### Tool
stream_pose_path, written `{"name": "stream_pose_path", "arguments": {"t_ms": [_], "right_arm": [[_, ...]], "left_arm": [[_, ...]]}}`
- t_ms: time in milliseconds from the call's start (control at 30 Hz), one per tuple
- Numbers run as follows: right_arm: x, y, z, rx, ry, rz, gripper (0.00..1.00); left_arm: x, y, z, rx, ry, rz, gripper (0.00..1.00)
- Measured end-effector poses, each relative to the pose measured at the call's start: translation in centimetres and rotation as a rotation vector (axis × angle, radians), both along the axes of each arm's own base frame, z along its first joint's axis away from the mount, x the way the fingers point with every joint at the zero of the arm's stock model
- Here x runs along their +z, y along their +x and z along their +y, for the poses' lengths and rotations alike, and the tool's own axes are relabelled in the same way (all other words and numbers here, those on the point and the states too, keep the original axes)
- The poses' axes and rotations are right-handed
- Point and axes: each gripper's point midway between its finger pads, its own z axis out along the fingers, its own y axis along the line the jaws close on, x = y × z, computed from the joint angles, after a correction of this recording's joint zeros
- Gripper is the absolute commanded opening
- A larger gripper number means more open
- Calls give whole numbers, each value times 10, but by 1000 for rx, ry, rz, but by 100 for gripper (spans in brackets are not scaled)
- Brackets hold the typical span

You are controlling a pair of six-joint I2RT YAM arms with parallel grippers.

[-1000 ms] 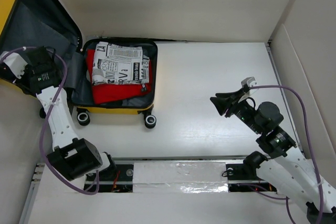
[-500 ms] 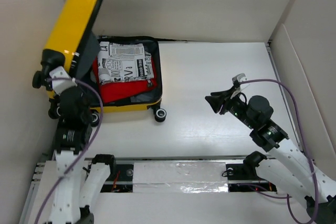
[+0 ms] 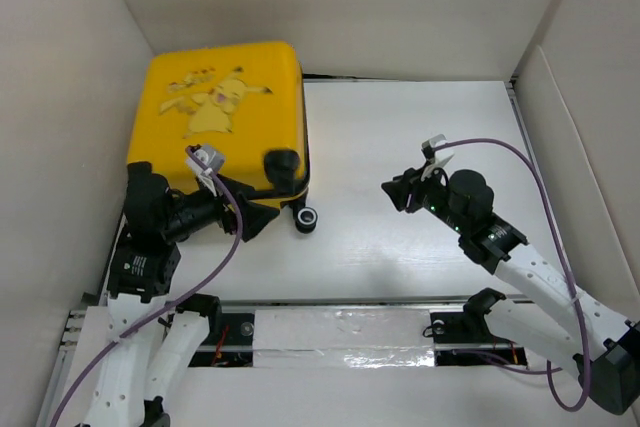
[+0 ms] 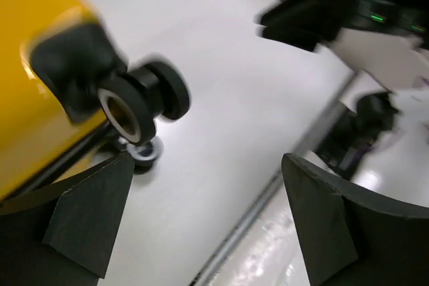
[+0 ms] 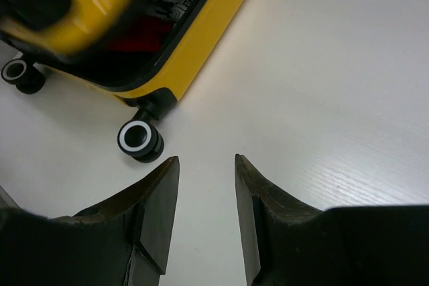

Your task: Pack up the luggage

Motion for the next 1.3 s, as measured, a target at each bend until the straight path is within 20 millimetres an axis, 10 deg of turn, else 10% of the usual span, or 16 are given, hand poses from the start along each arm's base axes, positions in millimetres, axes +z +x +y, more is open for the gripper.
{"name": "stream_pose_path", "arguments": {"t_ms": [167,267,367,600,767,900,1033,1300], "right_arm": [[-3,3,0,-11,-4,7,31],[-7,3,1,-9,-13,20,6],[-9,3,3,-8,-14,28,0],[-1,13,10,-15,4,39,2],[-3,35,27,-20,-16,69,6],[-12,52,38,-25,-35,94,5],[-21,69,51,-19,-49,115,1],[-43,85,73,9,-71,150,1]], "left_arm": [[23,-38,-32,-313,-107,-14,69],[48,-25,-33,-279,-137,-49,32],[87,19,-17,-45,-150,-99,1],[136,164,94,699,-152,-112,0],[69,248,222,1133,-60,56,0],[-16,263,297,1362,47,251,0],[-55,266,337,1483,117,352,0],[-61,284,374,1565,161,344,0]]}}
